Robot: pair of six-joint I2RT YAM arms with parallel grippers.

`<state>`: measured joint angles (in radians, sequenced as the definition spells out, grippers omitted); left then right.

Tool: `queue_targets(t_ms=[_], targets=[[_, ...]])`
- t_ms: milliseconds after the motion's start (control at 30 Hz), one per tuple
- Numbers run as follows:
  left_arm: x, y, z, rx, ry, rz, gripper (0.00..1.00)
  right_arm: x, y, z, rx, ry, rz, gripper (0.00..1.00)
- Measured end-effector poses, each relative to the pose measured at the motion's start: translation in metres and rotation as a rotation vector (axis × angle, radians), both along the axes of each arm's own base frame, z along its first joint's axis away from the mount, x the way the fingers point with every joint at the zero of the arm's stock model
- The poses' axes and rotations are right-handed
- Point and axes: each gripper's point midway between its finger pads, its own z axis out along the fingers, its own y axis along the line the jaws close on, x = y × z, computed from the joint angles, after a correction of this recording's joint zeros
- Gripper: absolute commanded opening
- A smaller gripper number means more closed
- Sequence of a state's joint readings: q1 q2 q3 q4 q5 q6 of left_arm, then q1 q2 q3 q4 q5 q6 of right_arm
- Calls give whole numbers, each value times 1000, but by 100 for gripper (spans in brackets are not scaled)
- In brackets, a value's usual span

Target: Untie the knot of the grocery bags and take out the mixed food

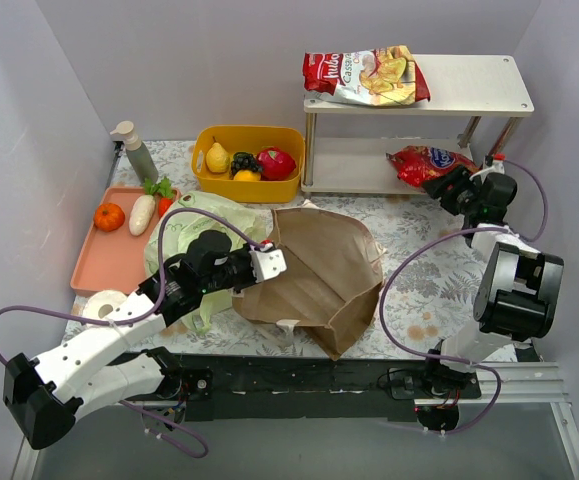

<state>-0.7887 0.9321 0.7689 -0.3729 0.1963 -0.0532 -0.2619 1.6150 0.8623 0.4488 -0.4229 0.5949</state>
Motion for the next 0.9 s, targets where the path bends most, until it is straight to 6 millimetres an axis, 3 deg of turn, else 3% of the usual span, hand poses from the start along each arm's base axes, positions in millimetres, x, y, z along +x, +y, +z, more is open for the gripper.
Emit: queue_targets(t_ms=[100, 167, 267, 367, 500, 533, 700, 900], targets=[[1, 2, 1, 6, -1, 8, 0, 6, 4, 35, -50, -65, 56, 54], [1, 2, 1, 8, -2, 11, 0, -2, 12, 54, -114, -118, 92, 54], [1, 2, 1, 8, -2, 12, 0, -7, 26, 84, -243, -220, 144, 61], [2, 1, 0, 9, 0, 10, 0, 7, 35, 87, -295, -227, 181, 57], [3, -1, -2, 12, 5, 8, 0, 20, 25, 58, -340, -182, 171, 32], [3, -1, -2, 12, 6, 8, 0, 20, 23, 50, -346, -172, 168, 30], [1, -2, -3, 7, 17, 0, 0, 44, 11, 37, -431, -238, 143, 30], [-2, -2, -4, 21, 36, -8, 0, 89, 13, -14, -528, -212, 225, 32]])
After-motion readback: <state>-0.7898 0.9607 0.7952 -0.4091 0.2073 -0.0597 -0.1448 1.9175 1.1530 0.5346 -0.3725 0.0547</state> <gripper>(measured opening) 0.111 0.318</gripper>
